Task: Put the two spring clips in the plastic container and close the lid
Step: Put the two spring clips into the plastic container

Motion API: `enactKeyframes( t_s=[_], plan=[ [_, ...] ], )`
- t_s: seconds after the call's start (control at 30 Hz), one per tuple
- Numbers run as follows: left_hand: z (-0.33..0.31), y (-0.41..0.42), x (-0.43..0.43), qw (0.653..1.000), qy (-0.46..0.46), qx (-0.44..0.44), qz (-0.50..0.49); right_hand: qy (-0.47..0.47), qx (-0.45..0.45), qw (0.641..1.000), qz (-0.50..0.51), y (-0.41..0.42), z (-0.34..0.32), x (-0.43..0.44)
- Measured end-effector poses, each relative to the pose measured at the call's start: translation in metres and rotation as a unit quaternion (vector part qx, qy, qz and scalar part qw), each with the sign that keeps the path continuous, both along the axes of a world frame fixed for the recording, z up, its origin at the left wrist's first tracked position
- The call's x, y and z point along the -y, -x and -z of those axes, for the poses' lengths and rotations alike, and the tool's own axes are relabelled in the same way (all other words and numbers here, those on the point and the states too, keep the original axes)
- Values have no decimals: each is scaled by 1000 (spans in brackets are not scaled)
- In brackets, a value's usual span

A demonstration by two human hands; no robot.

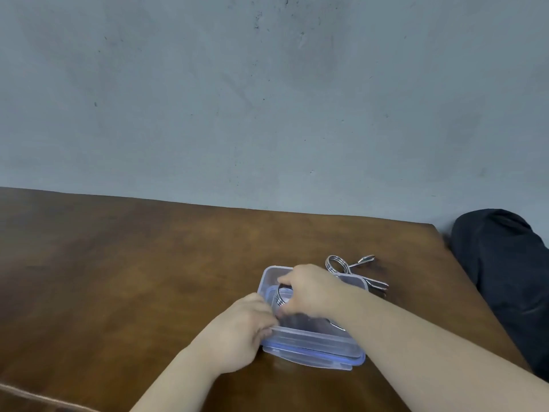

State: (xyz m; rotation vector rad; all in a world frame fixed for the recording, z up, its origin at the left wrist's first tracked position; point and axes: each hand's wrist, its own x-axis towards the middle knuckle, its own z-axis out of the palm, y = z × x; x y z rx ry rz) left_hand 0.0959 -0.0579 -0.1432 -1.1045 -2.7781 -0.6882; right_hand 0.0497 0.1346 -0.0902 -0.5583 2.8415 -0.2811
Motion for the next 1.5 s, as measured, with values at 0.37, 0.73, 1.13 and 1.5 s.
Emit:
enactKeyframes(
  t_s=[0.37, 0.73, 1.13, 1.5],
  plan=[
    [12, -2, 2, 996, -78, -11, -29, -39, -31, 998, -24, 6, 33, 8],
    [22, 12, -5, 938, -208, 253, -113, 140, -75, 977, 144, 40, -21, -76],
    [12, 19, -17, 968, -169, 163, -84, 39, 56, 990, 122, 88, 16, -111],
    [19, 24, -24, 980, -139, 112, -84, 118, -32, 972, 201, 84, -3, -128]
  ],
)
